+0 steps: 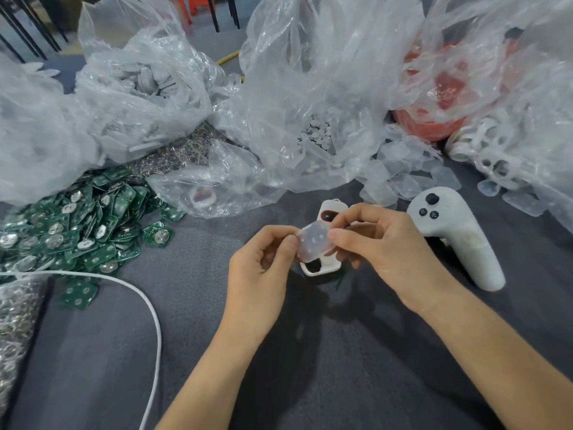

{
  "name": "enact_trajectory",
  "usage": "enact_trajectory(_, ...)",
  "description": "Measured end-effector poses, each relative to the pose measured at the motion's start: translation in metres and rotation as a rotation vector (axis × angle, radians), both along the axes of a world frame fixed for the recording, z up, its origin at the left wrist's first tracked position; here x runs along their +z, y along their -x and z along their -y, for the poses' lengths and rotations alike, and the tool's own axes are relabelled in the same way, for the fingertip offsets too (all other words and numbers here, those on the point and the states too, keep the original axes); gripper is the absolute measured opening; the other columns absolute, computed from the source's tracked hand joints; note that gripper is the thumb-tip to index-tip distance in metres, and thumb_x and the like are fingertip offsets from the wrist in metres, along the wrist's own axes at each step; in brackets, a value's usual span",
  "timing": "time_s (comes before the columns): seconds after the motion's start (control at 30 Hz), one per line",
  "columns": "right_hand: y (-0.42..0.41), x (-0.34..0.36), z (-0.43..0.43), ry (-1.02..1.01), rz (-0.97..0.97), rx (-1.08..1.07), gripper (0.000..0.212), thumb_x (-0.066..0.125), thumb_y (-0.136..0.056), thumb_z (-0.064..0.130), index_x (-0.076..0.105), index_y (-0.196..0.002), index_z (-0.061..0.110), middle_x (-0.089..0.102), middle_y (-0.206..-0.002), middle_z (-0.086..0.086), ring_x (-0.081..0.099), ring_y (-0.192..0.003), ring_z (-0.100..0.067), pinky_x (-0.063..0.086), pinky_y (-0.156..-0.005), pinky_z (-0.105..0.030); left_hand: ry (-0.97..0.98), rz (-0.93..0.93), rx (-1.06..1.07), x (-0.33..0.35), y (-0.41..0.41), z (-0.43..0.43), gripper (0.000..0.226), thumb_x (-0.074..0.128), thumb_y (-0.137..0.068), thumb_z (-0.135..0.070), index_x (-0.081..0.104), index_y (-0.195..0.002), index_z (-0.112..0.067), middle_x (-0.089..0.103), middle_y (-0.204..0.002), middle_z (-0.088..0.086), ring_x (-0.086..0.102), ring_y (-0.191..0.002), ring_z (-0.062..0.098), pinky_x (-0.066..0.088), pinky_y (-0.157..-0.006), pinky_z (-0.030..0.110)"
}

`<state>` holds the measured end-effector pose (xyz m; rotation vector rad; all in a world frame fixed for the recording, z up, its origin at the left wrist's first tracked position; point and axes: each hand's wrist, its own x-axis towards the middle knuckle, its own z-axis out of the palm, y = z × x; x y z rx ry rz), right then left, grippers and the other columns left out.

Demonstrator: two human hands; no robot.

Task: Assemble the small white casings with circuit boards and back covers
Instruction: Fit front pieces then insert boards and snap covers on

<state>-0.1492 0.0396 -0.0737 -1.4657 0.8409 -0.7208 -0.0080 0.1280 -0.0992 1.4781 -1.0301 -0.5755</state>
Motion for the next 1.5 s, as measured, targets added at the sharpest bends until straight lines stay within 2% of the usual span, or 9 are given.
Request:
enact_trajectory(0.23, 0.003, -0.003, 0.004, -0.012, -0.097, 0.045, 0.007, 0.067, -0.084, 0.006, 0.065, -0.078, 0.005, 0.062, -0.057, 0.002, 0.049, -0.051, -0.008, 0.039, -0.046, -0.018, -0.029, 0.035, -0.042, -0.002, 0.000, -0.001, 0.029, 0.053, -0.095, -0.002, 0.068, -0.090, -0.027, 0.069, -0.076, -0.013, 0.061, -0.066, -0.001, 0.049, -0.066, 0.014)
enact_trajectory(0.37, 0.005, -0.005, 0.009, -0.021, -0.151, 0.009, 0.012, 0.066, -0.085, 0.007, 0.066, -0.074, 0.012, 0.061, -0.054, 0.004, 0.048, -0.050, -0.007, 0.038, -0.045, -0.018, -0.039, -0.010, -0.002, -0.004, -0.003, 0.000, 0.026, 0.053, -0.094, -0.001, 0.067, -0.094, -0.024, 0.066, -0.066, -0.011, 0.060, -0.059, 0.001, 0.047, -0.065, 0.013)
enact_trajectory(0.53, 0.005, -0.009, 0.012, -0.055, -0.185, 0.022, 0.014, 0.065, -0.087, 0.010, 0.066, -0.074, 0.016, 0.060, -0.053, 0.006, 0.049, -0.051, -0.006, 0.037, -0.047, -0.019, -0.066, -0.033, 0.001, -0.005, -0.004, 0.001, 0.025, 0.053, -0.094, 0.000, 0.067, -0.093, -0.021, 0.069, -0.068, -0.010, 0.062, -0.061, 0.002, 0.050, -0.067, 0.016)
enact_trajectory(0.73, 0.005, -0.011, 0.013, -0.079, -0.207, 0.049, 0.013, 0.065, -0.087, 0.010, 0.067, -0.075, 0.014, 0.060, -0.054, 0.004, 0.048, -0.048, -0.004, 0.037, -0.043, -0.015, -0.114, -0.006, 0.004, -0.006, -0.004, 0.001, 0.026, 0.067, -0.085, -0.008, 0.067, -0.090, -0.033, 0.068, -0.072, -0.007, 0.063, -0.065, 0.011, 0.049, -0.065, 0.017)
enact_trajectory(0.93, 0.001, -0.019, 0.009, 0.054, -0.307, 0.004, 0.014, 0.069, -0.084, 0.014, 0.066, -0.071, 0.019, 0.059, -0.050, 0.008, 0.049, -0.046, 0.001, 0.035, -0.042, -0.010, -0.153, 0.057, 0.017, -0.010, -0.003, 0.001, 0.022, 0.072, -0.082, -0.016, 0.066, -0.093, -0.034, 0.067, -0.070, -0.012, 0.059, -0.062, 0.001, 0.042, -0.060, 0.009)
enact_trajectory(1.1, -0.001, -0.025, 0.009, 0.210, -0.446, -0.018, 0.014, 0.073, -0.080, 0.026, 0.065, -0.069, 0.026, 0.060, -0.054, 0.009, 0.052, -0.049, 0.002, 0.038, -0.049, -0.016, -0.166, 0.117, 0.043, -0.012, -0.002, 0.002, 0.022, 0.074, -0.081, -0.016, 0.066, -0.092, -0.033, 0.066, -0.072, -0.013, 0.058, -0.061, -0.001, 0.041, -0.059, 0.006)
enact_trajectory(1.23, -0.003, -0.026, 0.008, 0.241, -0.464, -0.017, 0.017, 0.073, -0.079, 0.024, 0.062, -0.067, 0.027, 0.057, -0.050, 0.015, 0.052, -0.047, 0.004, 0.036, -0.041, -0.008, -0.173, 0.300, -0.027, -0.010, -0.003, 0.001, 0.021, 0.072, -0.083, -0.011, 0.068, -0.096, -0.026, 0.062, -0.088, -0.012, 0.059, -0.067, 0.003, 0.042, -0.064, 0.007)
enact_trajectory(1.33, -0.003, -0.024, 0.007, 0.265, -0.493, -0.015, 0.018, 0.072, -0.079, 0.021, 0.060, -0.068, 0.027, 0.057, -0.054, 0.008, 0.051, -0.045, 0.004, 0.036, -0.040, -0.009, -0.184, 0.405, -0.158, -0.006, -0.009, -0.001, 0.024, 0.072, -0.082, -0.014, 0.067, -0.104, -0.024, 0.058, -0.102, -0.014, 0.059, -0.074, 0.004, 0.043, -0.069, 0.008)
enact_trajectory(1.5, -0.001, -0.021, 0.008, 0.295, -0.505, 0.018, 0.025, 0.072, -0.078, 0.013, 0.051, -0.076, 0.026, 0.062, -0.062, 0.000, 0.053, -0.048, 0.002, 0.040, -0.047, -0.009, -0.197, 0.539, -0.259, -0.007, -0.014, -0.003, 0.034, 0.079, -0.075, -0.015, 0.065, -0.106, -0.022, 0.058, -0.098, -0.015, 0.054, -0.082, 0.002, 0.036, -0.072, 0.004)
